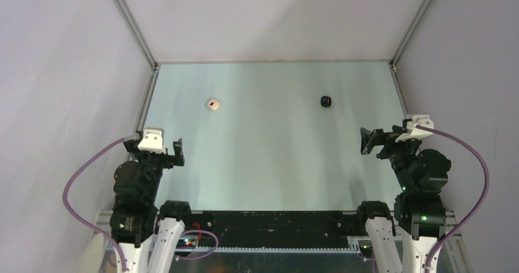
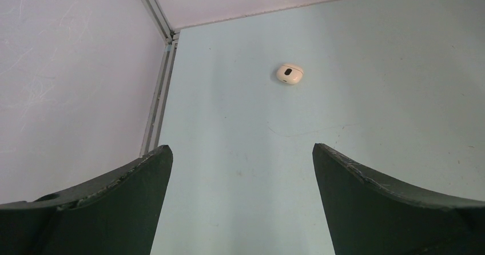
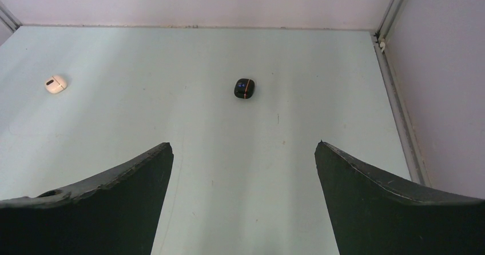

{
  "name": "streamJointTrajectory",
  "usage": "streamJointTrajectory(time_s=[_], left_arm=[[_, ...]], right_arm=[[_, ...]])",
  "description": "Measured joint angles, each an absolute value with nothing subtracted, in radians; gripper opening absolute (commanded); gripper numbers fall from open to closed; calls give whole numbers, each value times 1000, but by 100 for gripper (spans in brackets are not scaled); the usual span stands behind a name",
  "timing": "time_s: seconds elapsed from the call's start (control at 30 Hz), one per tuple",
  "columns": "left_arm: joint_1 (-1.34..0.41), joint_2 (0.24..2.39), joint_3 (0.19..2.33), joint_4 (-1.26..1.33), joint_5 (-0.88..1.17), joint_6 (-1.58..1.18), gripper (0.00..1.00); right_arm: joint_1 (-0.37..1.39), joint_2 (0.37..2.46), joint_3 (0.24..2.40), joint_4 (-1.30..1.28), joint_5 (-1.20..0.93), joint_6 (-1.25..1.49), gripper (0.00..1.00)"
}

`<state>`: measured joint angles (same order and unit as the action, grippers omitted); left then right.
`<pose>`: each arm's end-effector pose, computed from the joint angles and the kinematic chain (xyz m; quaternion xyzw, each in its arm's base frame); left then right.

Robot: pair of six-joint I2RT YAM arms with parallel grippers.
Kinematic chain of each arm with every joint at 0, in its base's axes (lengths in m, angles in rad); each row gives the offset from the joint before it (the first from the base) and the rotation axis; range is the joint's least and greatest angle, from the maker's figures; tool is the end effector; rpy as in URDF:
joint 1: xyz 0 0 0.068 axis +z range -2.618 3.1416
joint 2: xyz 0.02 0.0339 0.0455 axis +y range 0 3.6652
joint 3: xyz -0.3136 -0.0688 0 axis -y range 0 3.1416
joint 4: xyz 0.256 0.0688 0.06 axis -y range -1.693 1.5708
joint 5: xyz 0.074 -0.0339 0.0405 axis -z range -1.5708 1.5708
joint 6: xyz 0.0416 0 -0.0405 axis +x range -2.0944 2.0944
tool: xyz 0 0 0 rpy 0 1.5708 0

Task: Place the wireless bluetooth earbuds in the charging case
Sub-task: Reset both arms

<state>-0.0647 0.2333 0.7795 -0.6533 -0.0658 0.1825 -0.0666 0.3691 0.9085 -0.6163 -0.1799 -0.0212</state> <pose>0.0175 0.0016 0.3579 0.0699 0.7406 0.0637 0.6653 0.0314 0.0054 0.4008 -0.0444 0.7320 0.0362 0.6789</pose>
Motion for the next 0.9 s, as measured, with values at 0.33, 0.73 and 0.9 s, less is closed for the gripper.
streamJointTrajectory(time_s=[0.33, 0.73, 0.9], left_arm=[[-64, 233, 780, -653, -65, 183, 100], [-63, 233, 780, -653, -65, 183, 99], [-62, 233, 780, -653, -65, 183, 99]], right_arm=[[-67, 369, 908, -616, -181, -26, 99], [-67, 369, 907, -616, -188, -27, 99], [-67, 368, 907, -616, -192, -30, 99]])
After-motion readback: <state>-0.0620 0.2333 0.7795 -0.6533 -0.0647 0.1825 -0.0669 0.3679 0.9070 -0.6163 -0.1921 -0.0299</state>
